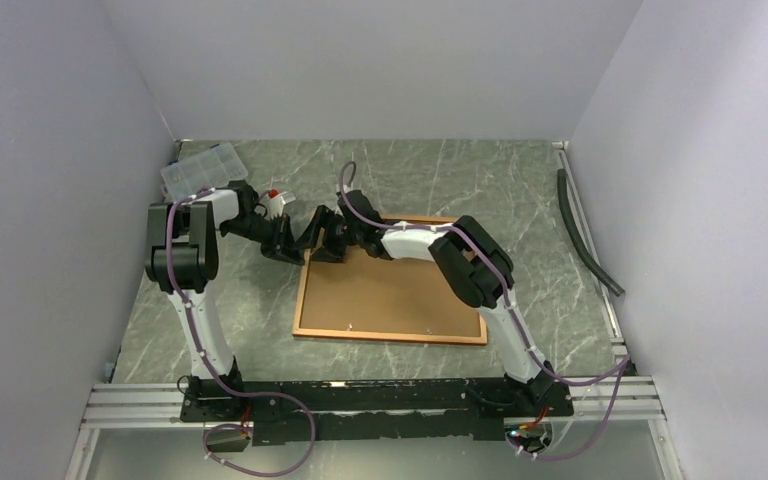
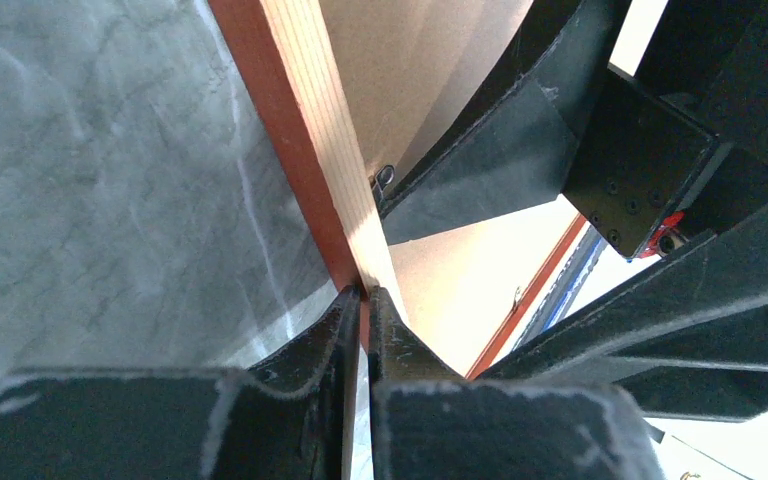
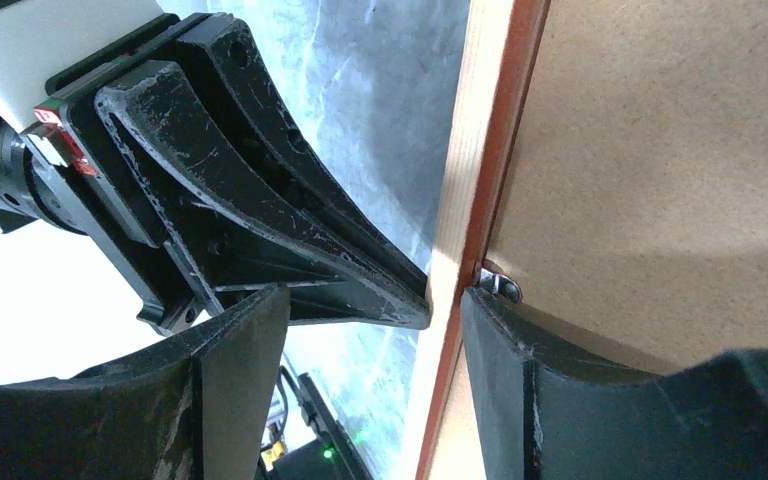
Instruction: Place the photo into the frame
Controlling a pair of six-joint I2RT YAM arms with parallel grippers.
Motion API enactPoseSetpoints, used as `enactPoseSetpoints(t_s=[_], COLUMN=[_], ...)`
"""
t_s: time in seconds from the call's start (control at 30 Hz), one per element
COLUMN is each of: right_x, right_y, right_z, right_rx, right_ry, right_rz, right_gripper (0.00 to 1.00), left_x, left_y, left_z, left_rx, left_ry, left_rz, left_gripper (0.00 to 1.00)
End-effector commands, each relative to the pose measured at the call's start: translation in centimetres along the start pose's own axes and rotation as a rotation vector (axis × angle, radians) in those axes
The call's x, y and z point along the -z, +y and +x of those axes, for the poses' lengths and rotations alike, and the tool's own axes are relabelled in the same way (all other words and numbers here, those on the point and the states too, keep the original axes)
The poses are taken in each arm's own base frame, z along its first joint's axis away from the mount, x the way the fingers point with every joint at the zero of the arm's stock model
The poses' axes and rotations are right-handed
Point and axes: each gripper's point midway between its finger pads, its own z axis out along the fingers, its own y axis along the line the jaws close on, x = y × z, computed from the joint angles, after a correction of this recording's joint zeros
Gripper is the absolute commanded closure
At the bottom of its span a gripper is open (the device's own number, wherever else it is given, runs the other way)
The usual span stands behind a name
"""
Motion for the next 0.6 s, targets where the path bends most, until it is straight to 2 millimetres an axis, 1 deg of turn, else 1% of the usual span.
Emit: enactPoseSetpoints(t_s=[0.0, 0.07, 0.13, 0.23, 0.3, 0.37, 0.4, 0.47, 0.5, 0.57], right_x=[0.3, 1.1, 2.5, 5.0, 6.9, 8.8, 10.2, 12.2, 13.2, 15.2], right_y=[3.8, 4.5, 5.8, 8.9, 10.8, 11.6, 11.8, 10.4, 8.4, 5.5], right_z=[-2.2, -1.9, -1.6, -1.0, -0.2, 0.8, 1.3, 2.1, 2.7, 3.4], right_rx=[0.055, 0.07, 0.098, 0.179, 0.265, 0.371, 0.433, 0.53, 0.558, 0.644], right_ry=[-0.138, -0.128, -0.121, -0.095, -0.061, -0.025, -0.02, -0.012, 0.009, 0.019], right_rz=[-0.108, -0.123, -0.152, -0.228, -0.266, -0.262, -0.24, -0.154, -0.067, 0.063], right_gripper=[0.33, 0.32, 0.31, 0.28, 0.27, 0.27, 0.28, 0.29, 0.29, 0.29], left_x=[0.1, 0.6, 1.3, 2.5, 3.4, 4.2, 4.7, 5.6, 6.1, 7.1], left_y=[1.5, 1.7, 1.8, 1.8, 1.5, 1.1, 0.7, 0.0, -0.4, -1.2], left_z=[0.7, 0.6, 0.4, -0.1, -0.6, -1.0, -1.3, -1.8, -2.0, -2.4], left_rx=[-0.017, -0.016, -0.007, -0.006, -0.014, -0.022, -0.028, -0.046, -0.056, -0.077], left_ry=[0.013, 0.003, -0.009, -0.033, -0.049, -0.063, -0.07, -0.087, -0.094, -0.108], left_rz=[-0.064, -0.068, -0.063, -0.06, -0.062, -0.06, -0.058, -0.058, -0.059, -0.062], left_gripper=[0.9, 0.9, 0.9, 0.88, 0.84, 0.78, 0.73, 0.66, 0.63, 0.57])
